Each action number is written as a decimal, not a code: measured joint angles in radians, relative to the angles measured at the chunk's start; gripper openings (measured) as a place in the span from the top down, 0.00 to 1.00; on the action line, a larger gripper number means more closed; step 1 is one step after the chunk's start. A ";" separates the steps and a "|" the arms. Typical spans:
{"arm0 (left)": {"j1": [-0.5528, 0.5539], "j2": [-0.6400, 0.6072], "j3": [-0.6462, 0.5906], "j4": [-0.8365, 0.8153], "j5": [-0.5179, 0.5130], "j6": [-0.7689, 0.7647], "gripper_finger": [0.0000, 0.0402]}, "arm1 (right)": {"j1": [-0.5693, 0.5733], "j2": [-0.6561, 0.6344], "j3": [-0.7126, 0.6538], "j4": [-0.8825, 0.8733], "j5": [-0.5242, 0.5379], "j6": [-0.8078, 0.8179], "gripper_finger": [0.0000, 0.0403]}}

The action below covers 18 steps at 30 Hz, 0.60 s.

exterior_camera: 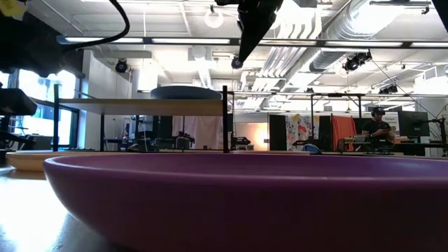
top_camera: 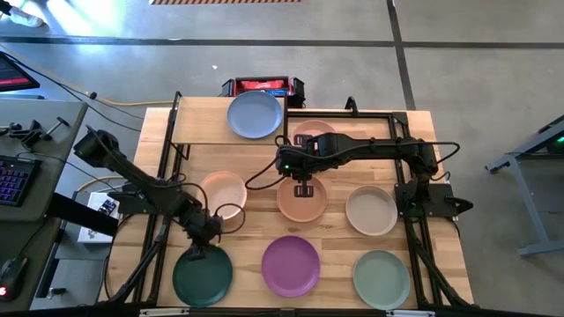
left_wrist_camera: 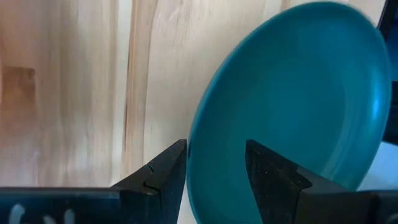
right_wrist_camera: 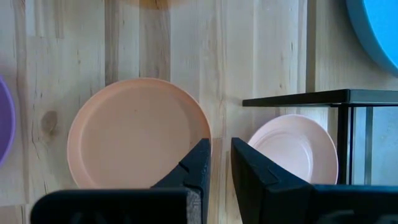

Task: Place and stack plates onto a shelf
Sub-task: Stack the dark green plate on top of the blue plate on the shelf

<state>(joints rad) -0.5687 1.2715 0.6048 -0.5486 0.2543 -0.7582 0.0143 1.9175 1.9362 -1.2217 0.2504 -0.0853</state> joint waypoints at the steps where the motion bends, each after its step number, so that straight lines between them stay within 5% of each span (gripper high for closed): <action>1: -0.005 0.004 0.000 0.002 0.000 0.000 0.62 | 0.000 0.000 0.000 0.000 0.000 0.000 0.90; 18: -0.018 0.019 0.000 0.020 -0.055 -0.060 0.62 | 0.000 0.000 0.000 0.003 -0.026 -0.001 0.90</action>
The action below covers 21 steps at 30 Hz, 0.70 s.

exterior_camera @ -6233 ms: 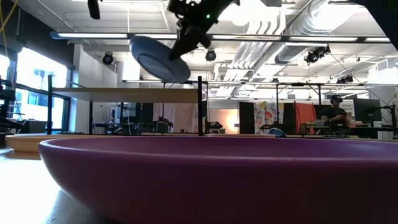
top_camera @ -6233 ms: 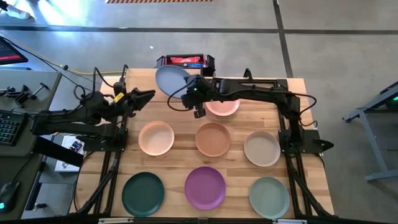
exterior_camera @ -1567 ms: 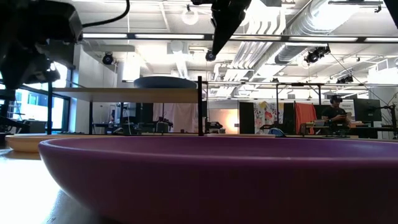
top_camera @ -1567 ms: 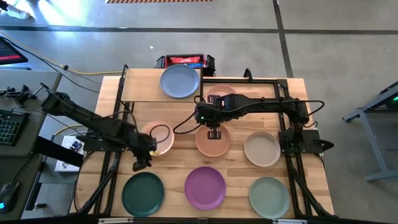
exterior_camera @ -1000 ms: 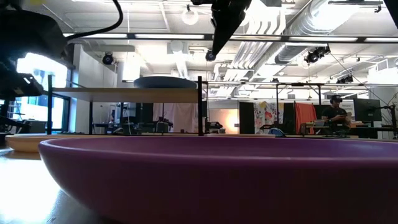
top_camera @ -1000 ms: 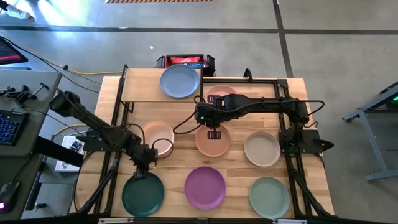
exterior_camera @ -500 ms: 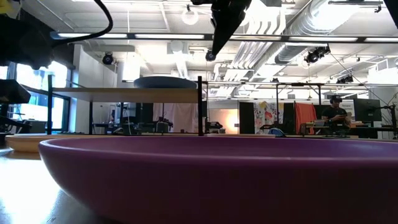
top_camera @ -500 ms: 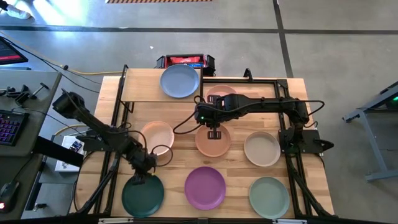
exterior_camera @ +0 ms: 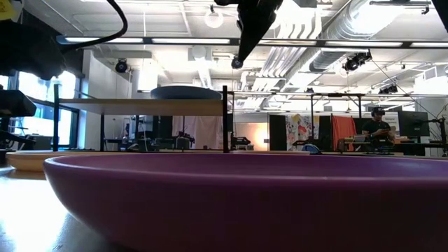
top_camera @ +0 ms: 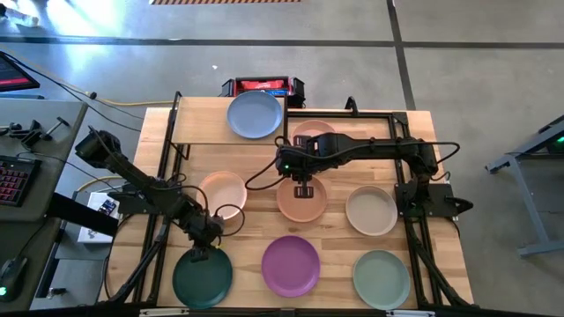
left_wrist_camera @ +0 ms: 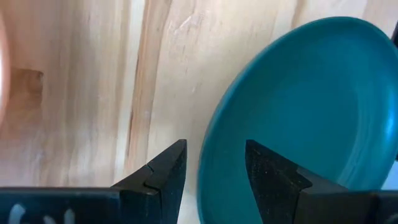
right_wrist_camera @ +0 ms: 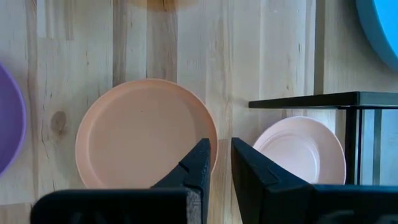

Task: Place and stack plates onto a shelf
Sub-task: Stack the dark green plate on top of the blue plate on the shelf

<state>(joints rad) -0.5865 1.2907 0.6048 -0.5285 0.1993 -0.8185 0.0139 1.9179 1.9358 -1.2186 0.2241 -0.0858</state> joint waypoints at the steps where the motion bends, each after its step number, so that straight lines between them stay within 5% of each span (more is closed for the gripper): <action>1: 0.000 0.000 0.000 -0.004 0.000 0.000 0.62 | 0.000 0.000 0.000 0.000 0.000 0.000 0.90; 21: -0.002 0.130 0.002 0.014 0.001 -0.017 0.64 | 0.000 0.000 0.000 0.000 0.000 0.000 0.90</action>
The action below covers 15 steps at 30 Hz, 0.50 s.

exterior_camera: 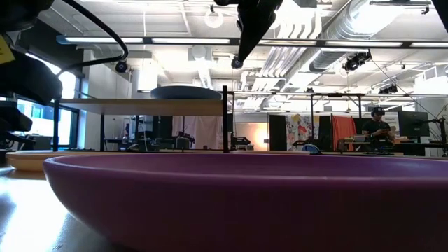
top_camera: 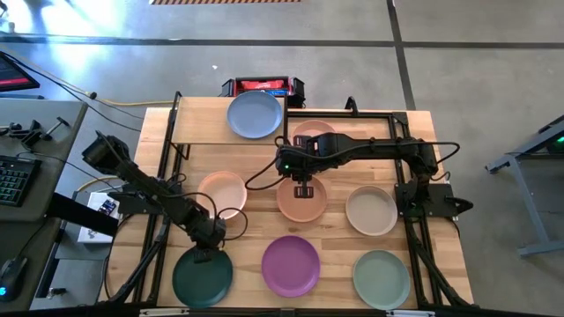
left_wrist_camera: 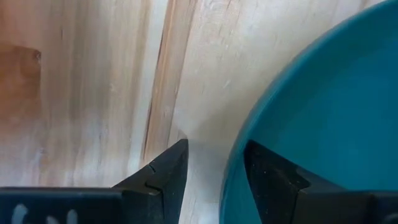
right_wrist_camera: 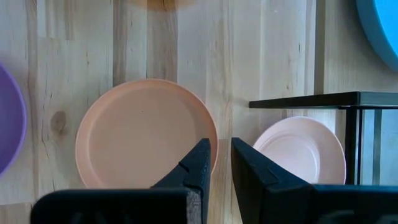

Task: Place and stack plates onto a shelf
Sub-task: Stack the dark green plate on top of the blue plate on the shelf

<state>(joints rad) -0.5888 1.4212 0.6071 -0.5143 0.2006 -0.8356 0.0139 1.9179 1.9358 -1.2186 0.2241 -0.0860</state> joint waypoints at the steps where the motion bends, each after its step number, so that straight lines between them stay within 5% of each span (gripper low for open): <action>1: 0.000 0.000 0.000 -0.001 0.000 0.000 0.66 | 0.000 0.000 0.000 0.000 0.000 0.000 0.90; 15: -0.001 0.000 -0.002 0.016 0.025 -0.001 0.95 | 0.000 0.000 0.000 -0.001 0.000 0.000 0.90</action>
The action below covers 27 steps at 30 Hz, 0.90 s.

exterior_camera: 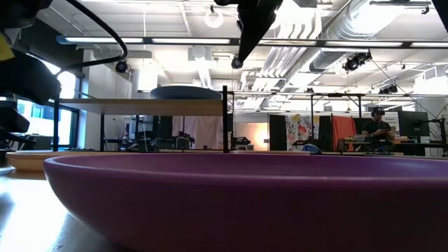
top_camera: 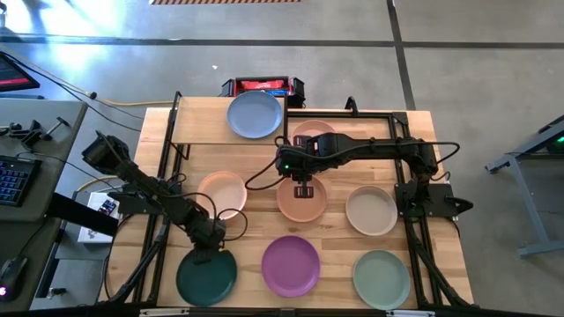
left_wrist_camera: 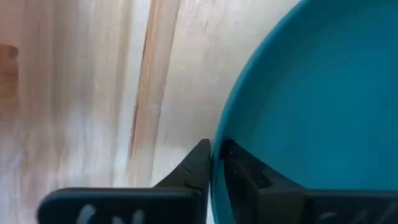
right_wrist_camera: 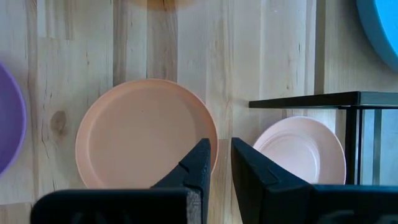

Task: Place and stack plates onto a shelf
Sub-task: Stack the dark green plate on top of the blue plate on the shelf

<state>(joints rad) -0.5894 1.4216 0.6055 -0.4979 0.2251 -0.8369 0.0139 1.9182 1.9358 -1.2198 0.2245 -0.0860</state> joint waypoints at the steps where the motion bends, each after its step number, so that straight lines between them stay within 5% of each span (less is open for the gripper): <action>1: 0.000 -0.001 0.001 0.005 0.003 0.000 0.97 | 0.000 0.000 0.000 -0.001 0.000 0.000 0.90; 9: 0.000 -0.014 0.001 0.008 -0.001 -0.015 0.99 | 0.000 0.000 0.000 -0.004 0.000 0.000 0.87; 15: 0.001 -0.083 -0.003 -0.029 -0.019 -0.094 1.00 | 0.000 0.000 0.000 -0.003 -0.005 0.053 0.74; 27: 0.047 -0.289 -0.003 -0.105 -0.070 -0.399 1.00 | 0.000 0.000 0.000 0.076 -0.152 0.439 0.64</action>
<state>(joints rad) -0.5422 1.1324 0.6029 -0.6026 0.1552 -1.2361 0.0143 1.9182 1.9354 -1.1438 0.0729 0.3529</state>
